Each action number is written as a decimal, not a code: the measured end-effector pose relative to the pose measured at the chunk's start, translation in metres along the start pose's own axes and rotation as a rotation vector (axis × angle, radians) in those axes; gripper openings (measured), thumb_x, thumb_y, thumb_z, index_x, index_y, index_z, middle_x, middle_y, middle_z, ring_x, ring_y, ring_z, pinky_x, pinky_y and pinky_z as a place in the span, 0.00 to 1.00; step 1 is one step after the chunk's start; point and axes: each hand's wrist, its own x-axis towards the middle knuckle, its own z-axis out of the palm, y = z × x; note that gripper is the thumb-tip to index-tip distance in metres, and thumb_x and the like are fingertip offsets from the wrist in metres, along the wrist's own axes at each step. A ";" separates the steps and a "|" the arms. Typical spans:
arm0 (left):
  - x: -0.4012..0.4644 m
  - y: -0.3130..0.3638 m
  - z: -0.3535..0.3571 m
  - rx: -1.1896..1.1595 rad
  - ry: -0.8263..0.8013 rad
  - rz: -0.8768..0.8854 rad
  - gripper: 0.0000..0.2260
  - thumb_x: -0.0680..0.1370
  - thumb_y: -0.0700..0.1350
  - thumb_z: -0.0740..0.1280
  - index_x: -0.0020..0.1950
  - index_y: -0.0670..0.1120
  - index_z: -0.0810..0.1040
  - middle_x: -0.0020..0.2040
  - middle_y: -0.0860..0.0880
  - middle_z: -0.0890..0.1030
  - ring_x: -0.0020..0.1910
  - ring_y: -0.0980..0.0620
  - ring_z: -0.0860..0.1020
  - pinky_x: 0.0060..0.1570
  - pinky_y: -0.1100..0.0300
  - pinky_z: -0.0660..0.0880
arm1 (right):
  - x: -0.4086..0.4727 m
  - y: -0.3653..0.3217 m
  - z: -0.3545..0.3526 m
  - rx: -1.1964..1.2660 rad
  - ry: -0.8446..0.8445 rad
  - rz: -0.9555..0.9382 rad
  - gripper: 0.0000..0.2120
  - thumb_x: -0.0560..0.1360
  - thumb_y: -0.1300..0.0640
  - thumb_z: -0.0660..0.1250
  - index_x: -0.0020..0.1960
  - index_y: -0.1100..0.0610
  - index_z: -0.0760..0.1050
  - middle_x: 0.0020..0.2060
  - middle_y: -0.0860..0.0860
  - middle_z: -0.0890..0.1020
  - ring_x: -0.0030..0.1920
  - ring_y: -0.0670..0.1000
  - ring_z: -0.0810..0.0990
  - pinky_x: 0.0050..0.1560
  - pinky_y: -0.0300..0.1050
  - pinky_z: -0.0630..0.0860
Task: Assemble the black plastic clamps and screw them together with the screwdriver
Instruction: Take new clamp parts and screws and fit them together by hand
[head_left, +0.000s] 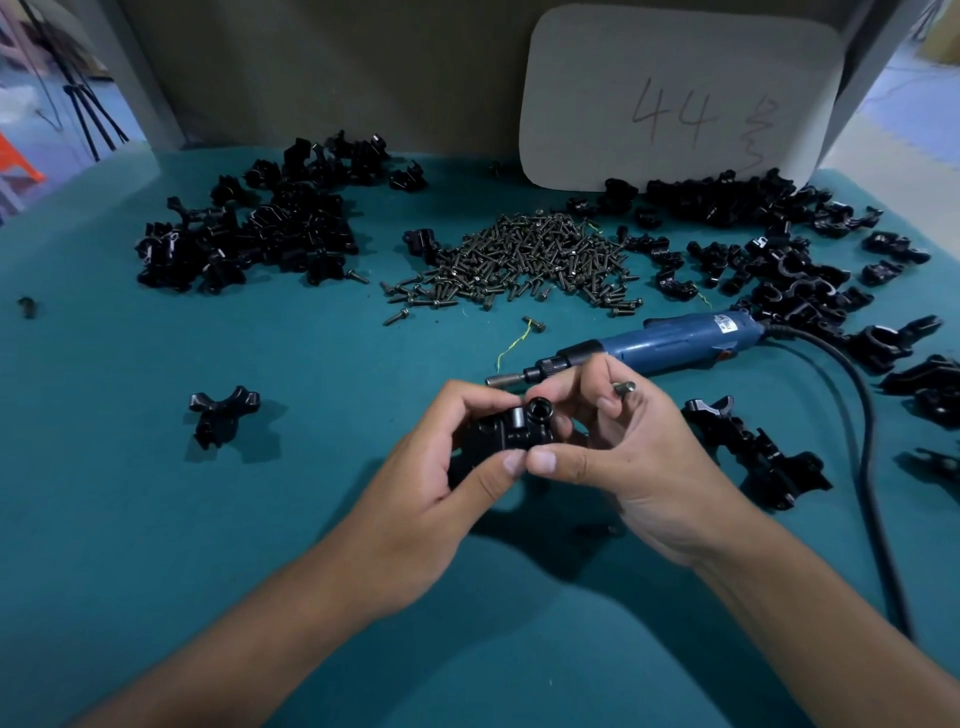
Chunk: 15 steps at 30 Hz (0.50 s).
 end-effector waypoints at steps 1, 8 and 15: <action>0.000 0.000 0.001 -0.006 0.022 0.005 0.13 0.81 0.60 0.65 0.64 0.60 0.73 0.61 0.58 0.80 0.61 0.55 0.79 0.58 0.65 0.73 | 0.000 0.001 0.000 -0.002 -0.010 0.000 0.26 0.60 0.64 0.80 0.41 0.54 0.61 0.46 0.48 0.84 0.46 0.54 0.72 0.51 0.45 0.80; 0.000 0.001 0.002 0.096 0.085 0.037 0.12 0.80 0.60 0.64 0.63 0.62 0.74 0.60 0.56 0.78 0.63 0.49 0.77 0.61 0.58 0.73 | 0.003 0.005 -0.002 -0.021 -0.027 -0.002 0.26 0.63 0.69 0.81 0.37 0.48 0.67 0.48 0.49 0.84 0.41 0.46 0.75 0.45 0.40 0.80; -0.002 0.005 0.006 0.024 0.056 0.024 0.12 0.81 0.55 0.64 0.64 0.59 0.74 0.60 0.57 0.81 0.62 0.52 0.79 0.59 0.63 0.74 | 0.002 0.004 0.000 0.057 -0.041 0.010 0.25 0.60 0.69 0.79 0.38 0.51 0.65 0.44 0.48 0.80 0.39 0.46 0.74 0.43 0.39 0.80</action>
